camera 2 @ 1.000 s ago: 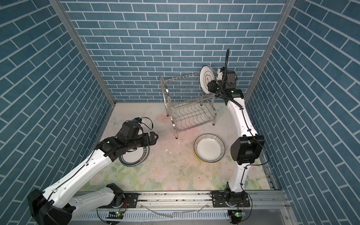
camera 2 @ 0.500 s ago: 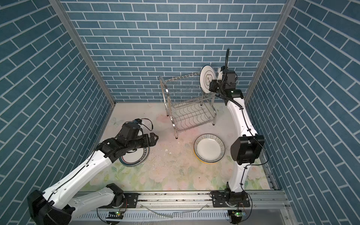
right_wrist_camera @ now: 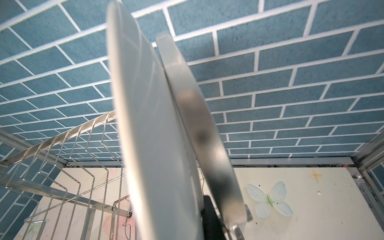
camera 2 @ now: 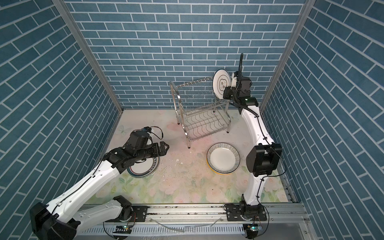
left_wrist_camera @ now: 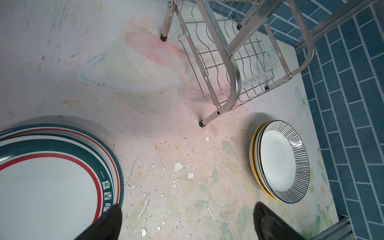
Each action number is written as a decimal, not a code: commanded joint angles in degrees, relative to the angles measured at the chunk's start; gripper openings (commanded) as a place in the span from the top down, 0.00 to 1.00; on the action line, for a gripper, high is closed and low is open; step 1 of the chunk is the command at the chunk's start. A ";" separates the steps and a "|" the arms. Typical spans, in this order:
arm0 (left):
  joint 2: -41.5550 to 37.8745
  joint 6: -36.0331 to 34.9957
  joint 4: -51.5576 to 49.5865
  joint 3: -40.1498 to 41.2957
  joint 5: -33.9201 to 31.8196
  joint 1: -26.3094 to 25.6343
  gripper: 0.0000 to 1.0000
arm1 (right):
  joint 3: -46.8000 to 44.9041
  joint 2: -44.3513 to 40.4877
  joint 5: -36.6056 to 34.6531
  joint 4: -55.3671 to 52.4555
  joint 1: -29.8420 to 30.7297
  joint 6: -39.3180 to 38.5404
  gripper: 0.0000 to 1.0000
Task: Unload the plates from the dish rack
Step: Pick up the plate from the dish rack.
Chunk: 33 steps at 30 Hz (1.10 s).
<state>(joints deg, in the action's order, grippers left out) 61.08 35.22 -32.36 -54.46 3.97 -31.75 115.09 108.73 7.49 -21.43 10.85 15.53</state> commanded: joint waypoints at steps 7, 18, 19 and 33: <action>-0.02 -0.11 0.03 0.89 0.42 0.70 0.01 | -4.65 -6.77 -0.87 6.74 0.75 1.43 0.98; -0.42 -0.24 -0.49 0.93 0.69 1.07 0.01 | -7.81 -11.26 -2.12 11.60 0.75 0.91 0.99; -0.49 -0.24 -0.53 0.93 0.67 1.14 0.01 | -7.46 -11.21 -1.97 11.84 0.74 0.91 0.99; -1.60 -0.33 -1.04 1.46 1.03 2.10 0.01 | -4.68 -9.58 0.56 16.36 0.76 0.75 1.00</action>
<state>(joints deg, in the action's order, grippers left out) 59.99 35.20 -32.49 -53.63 4.67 -30.33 107.28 102.17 6.44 -11.51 11.27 15.68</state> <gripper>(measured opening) 0.994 0.099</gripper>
